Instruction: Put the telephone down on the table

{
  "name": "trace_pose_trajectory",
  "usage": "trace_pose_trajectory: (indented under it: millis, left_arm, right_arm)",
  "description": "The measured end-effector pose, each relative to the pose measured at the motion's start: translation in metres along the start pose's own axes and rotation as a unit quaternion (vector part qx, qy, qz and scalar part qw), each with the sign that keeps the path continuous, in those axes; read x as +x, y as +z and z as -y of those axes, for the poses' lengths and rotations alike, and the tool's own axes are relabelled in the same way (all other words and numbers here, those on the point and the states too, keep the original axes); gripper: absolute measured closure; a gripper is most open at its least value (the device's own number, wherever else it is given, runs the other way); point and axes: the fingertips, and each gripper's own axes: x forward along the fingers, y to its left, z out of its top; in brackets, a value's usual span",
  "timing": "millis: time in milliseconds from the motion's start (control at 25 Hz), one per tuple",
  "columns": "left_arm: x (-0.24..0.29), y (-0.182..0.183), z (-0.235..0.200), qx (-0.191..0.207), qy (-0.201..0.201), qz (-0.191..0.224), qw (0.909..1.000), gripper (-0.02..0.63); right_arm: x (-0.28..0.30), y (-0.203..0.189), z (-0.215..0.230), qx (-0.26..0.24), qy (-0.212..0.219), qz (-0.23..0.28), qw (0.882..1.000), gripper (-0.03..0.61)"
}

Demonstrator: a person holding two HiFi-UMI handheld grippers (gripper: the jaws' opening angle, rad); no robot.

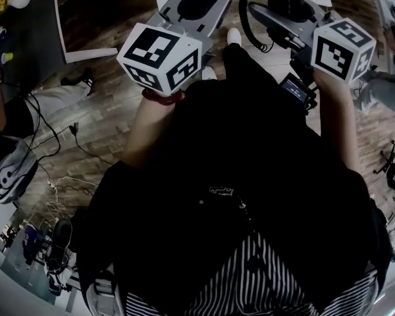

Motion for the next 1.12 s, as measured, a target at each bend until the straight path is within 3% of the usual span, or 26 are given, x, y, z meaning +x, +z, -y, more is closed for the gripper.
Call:
trace_pose_trajectory:
  millis: [200, 360, 560, 720, 840, 1000, 1120]
  left_arm:
    - [-0.013, 0.008, 0.011, 0.003, 0.02, 0.0, 0.9998, 0.606]
    - [-0.03, -0.01, -0.002, -0.005, 0.041, -0.002, 0.9992, 0.606]
    - [-0.038, -0.028, -0.021, 0.01, 0.036, 0.004, 0.9993, 0.606]
    - [-0.032, -0.022, -0.008, 0.011, 0.028, 0.0, 0.9995, 0.606]
    - [-0.052, -0.012, -0.006, 0.002, 0.041, 0.004, 0.9991, 0.606]
    - [-0.1, -0.025, -0.021, -0.003, 0.064, -0.003, 0.9979, 0.606]
    - [-0.1, -0.03, -0.018, -0.001, 0.074, -0.005, 0.9973, 0.606]
  right_arm:
    - [-0.002, 0.004, -0.012, -0.004, 0.026, -0.001, 1.0, 0.301]
    - [0.02, -0.012, -0.018, -0.002, 0.05, -0.005, 0.999, 0.301]
    - [0.046, -0.029, -0.015, -0.002, 0.053, 0.0, 0.999, 0.301]
    - [0.031, -0.025, -0.012, 0.001, 0.047, 0.009, 0.999, 0.301]
    - [0.031, -0.018, -0.032, -0.007, 0.057, -0.007, 0.998, 0.301]
    - [0.064, -0.034, -0.067, -0.01, 0.075, -0.023, 0.997, 0.301]
    - [0.064, -0.041, -0.065, -0.006, 0.085, -0.02, 0.996, 0.301]
